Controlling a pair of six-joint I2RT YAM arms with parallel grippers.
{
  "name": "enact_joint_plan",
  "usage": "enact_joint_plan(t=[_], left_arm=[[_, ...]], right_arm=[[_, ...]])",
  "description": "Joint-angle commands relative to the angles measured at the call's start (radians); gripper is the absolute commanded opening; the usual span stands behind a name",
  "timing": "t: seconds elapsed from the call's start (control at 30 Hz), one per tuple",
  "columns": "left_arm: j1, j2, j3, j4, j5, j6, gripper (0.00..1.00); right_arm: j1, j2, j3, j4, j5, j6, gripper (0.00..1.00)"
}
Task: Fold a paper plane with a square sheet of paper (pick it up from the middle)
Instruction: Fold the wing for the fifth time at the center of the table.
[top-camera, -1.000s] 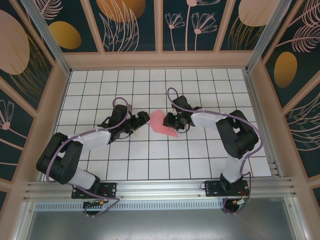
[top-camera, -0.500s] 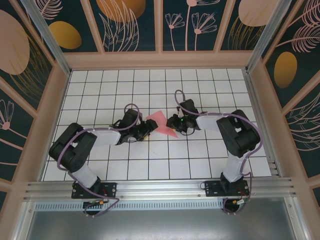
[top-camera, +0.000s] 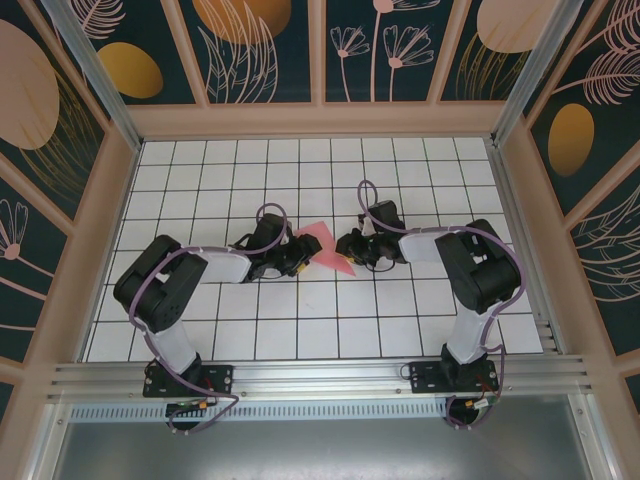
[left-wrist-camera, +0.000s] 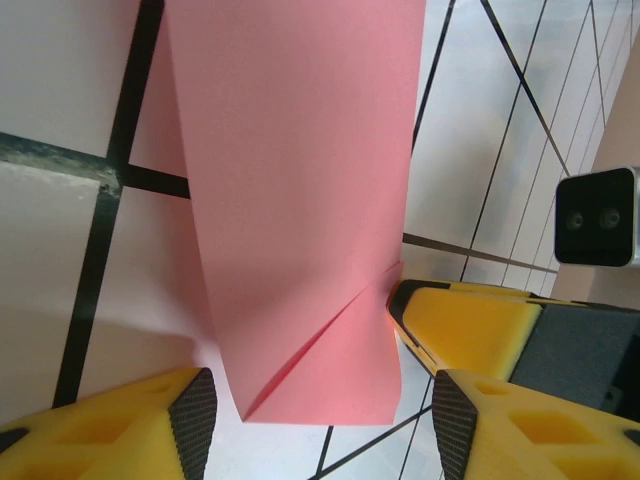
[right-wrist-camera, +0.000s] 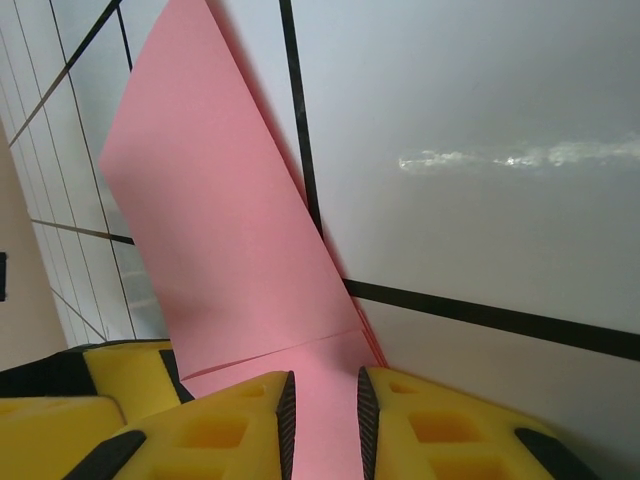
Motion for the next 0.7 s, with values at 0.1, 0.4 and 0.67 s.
enact_joint_plan(t=[0.1,0.4,0.67], left_arm=[[-0.007,0.027,0.029,0.057,0.025,-0.027,0.55],[-0.008,0.052,0.044,0.086,0.036,-0.042,0.20],[-0.007,0.033,0.040,0.074,0.021,-0.051,0.04]], right_arm=[[-0.010,-0.007,-0.041,-0.035,-0.023,-0.008,0.29],[-0.009,-0.096,-0.043,0.018,0.003,-0.111,0.46],[0.028,-0.272,-0.112,0.096,0.179,-0.338,0.57]])
